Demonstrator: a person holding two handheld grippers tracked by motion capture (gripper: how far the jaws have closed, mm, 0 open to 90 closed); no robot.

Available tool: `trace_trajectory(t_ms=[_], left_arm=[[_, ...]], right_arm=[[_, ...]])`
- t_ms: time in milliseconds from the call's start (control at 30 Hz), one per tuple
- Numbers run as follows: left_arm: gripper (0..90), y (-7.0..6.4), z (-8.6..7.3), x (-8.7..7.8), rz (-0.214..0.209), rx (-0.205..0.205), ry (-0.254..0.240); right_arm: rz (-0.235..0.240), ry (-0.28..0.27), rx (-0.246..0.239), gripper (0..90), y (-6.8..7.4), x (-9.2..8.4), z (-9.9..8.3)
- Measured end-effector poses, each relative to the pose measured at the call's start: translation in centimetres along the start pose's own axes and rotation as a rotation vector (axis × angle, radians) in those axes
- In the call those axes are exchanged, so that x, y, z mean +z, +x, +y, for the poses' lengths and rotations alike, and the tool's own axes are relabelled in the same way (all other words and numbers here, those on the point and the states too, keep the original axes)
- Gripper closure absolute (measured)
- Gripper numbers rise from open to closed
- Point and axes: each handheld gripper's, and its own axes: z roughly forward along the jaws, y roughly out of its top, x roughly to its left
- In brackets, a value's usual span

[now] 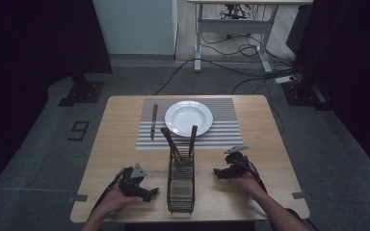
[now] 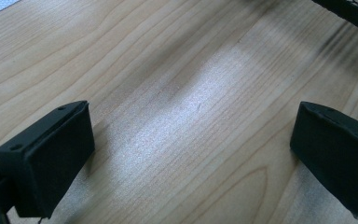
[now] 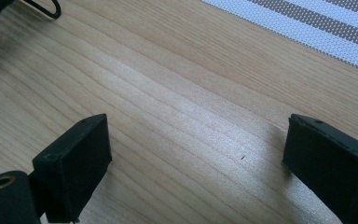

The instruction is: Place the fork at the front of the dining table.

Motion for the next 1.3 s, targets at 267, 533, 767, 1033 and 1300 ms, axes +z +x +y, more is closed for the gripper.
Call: trace_trajectory(t_ms=[267,533,767,1033,1300], left_arm=[[0.0,0.0,0.0,0.0,0.001,-0.002,0.0],[0.0,-0.1,0.0,0.0,0.001,-0.001,0.0],[0.0,-0.1,-0.1,-0.1,0.001,0.0,0.001],[0.0,-0.1,-0.1,-0.1,-0.001,0.0,0.0],[0.0,-0.1,-0.1,-0.1,-0.002,0.002,0.0]], right_arm=[[0.011,-0.001,0.003,10.7,0.1,-0.3,0.0],[0.039,-0.048,0.054,11.5,-0.2,-1.2,0.3],[0.031,-0.101,0.054,12.4,-0.7,-2.2,0.4],[0.058,-0.151,0.042,12.5,-0.2,-3.4,0.8],[0.07,-0.223,-0.002,13.2,0.4,-5.1,1.3]])
